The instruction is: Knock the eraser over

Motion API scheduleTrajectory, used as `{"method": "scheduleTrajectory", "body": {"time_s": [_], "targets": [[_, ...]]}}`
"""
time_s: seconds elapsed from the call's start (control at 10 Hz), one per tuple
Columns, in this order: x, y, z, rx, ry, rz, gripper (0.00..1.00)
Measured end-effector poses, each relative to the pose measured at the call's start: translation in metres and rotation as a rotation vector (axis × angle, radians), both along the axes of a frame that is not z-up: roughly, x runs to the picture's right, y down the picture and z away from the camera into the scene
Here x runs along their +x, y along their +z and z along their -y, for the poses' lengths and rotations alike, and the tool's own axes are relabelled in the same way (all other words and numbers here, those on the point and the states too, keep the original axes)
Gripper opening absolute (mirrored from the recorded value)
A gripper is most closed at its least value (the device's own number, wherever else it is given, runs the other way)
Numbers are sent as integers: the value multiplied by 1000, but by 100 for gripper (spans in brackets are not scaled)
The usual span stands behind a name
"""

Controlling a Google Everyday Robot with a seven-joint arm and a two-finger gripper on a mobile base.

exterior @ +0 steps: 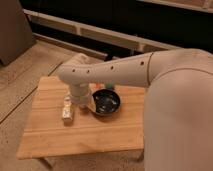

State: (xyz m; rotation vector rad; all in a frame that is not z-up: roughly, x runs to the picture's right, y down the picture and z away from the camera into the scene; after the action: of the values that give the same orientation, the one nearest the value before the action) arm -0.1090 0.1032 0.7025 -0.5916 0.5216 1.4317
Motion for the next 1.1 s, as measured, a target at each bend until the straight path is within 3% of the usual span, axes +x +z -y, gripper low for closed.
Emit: {"method": "scheduleTrajectory", "body": {"time_s": [0.6, 1.0, 1.1], "targets": [[1, 0, 3, 9, -1, -9, 65], [19, 20, 62, 153, 3, -64, 65], [24, 23, 68, 167, 9, -70, 65]]}}
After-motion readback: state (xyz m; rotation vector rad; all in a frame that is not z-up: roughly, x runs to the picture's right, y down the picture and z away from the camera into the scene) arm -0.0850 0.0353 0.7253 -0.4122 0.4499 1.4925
